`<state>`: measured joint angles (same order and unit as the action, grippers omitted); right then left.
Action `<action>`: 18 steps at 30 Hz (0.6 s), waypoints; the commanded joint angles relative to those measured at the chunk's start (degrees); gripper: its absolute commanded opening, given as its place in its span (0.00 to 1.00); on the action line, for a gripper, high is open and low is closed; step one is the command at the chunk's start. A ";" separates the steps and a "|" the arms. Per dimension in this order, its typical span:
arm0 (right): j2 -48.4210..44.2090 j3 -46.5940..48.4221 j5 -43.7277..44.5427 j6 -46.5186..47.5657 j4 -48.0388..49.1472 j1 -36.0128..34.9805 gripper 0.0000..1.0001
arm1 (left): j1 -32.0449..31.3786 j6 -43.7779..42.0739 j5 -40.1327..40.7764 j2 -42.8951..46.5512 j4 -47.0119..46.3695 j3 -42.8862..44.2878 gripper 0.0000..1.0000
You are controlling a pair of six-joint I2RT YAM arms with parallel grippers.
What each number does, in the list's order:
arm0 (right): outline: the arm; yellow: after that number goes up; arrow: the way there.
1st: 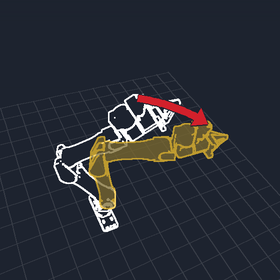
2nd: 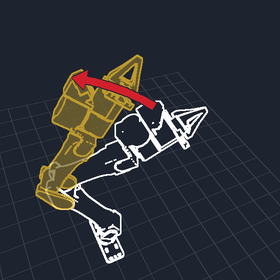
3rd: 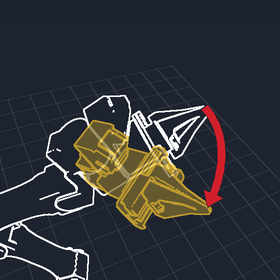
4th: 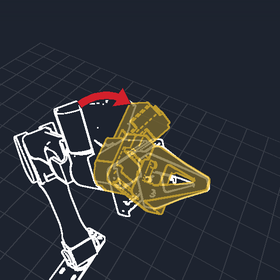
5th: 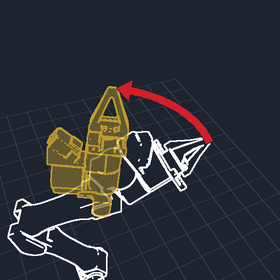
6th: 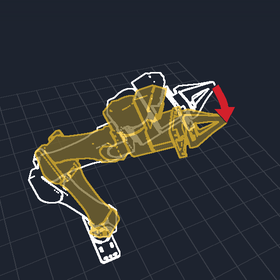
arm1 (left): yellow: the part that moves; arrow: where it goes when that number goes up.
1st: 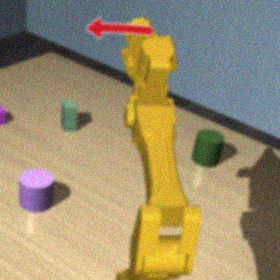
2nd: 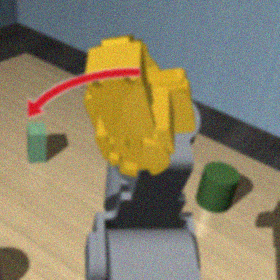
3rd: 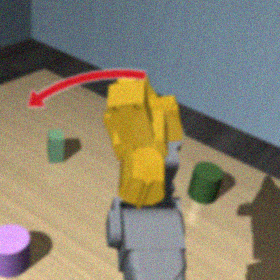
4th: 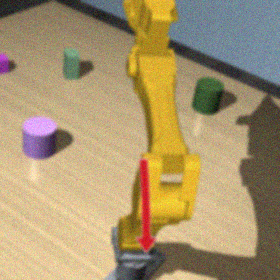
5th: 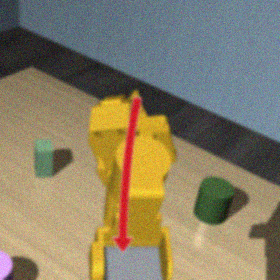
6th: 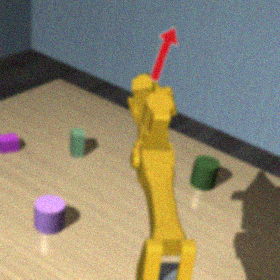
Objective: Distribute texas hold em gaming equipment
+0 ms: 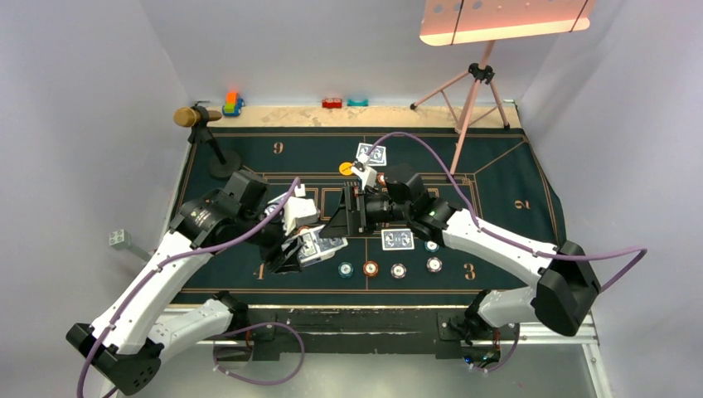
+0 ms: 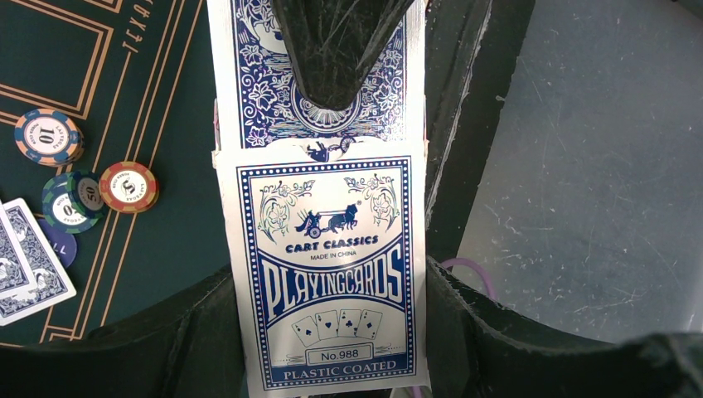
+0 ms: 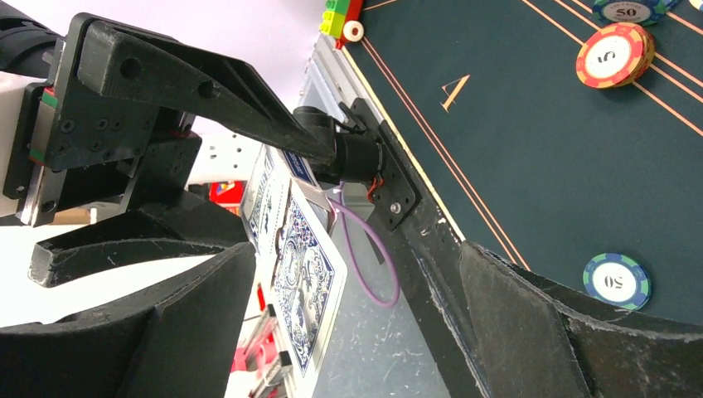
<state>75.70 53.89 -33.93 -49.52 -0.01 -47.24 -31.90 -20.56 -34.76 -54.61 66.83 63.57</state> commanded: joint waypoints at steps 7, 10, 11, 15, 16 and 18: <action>1.03 0.59 -2.08 0.39 -1.58 -0.04 0.80 | 0.22 0.03 -1.01 0.04 -2.07 3.37 0.22; 1.48 0.88 -2.48 0.82 -3.72 0.02 0.70 | 0.24 0.08 -1.01 0.46 -1.94 3.10 0.22; 1.28 1.03 -2.19 1.01 -4.44 0.04 0.70 | 0.27 0.04 -1.00 0.57 -1.90 3.01 0.21; -0.28 1.75 -0.97 1.64 -5.82 0.28 0.67 | 0.27 0.15 -1.05 0.83 -1.84 2.54 0.22; -0.70 2.01 -0.74 1.77 -6.40 0.43 0.66 | 0.27 0.21 -1.09 0.90 -1.95 2.45 0.21; -1.39 2.35 -0.40 1.67 -7.00 0.85 0.64 | 0.28 0.34 -1.22 0.99 -2.05 2.46 0.21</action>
<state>76.71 54.06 -35.46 -49.41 -3.60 -47.11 -31.90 -20.53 -34.04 -54.96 67.22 64.71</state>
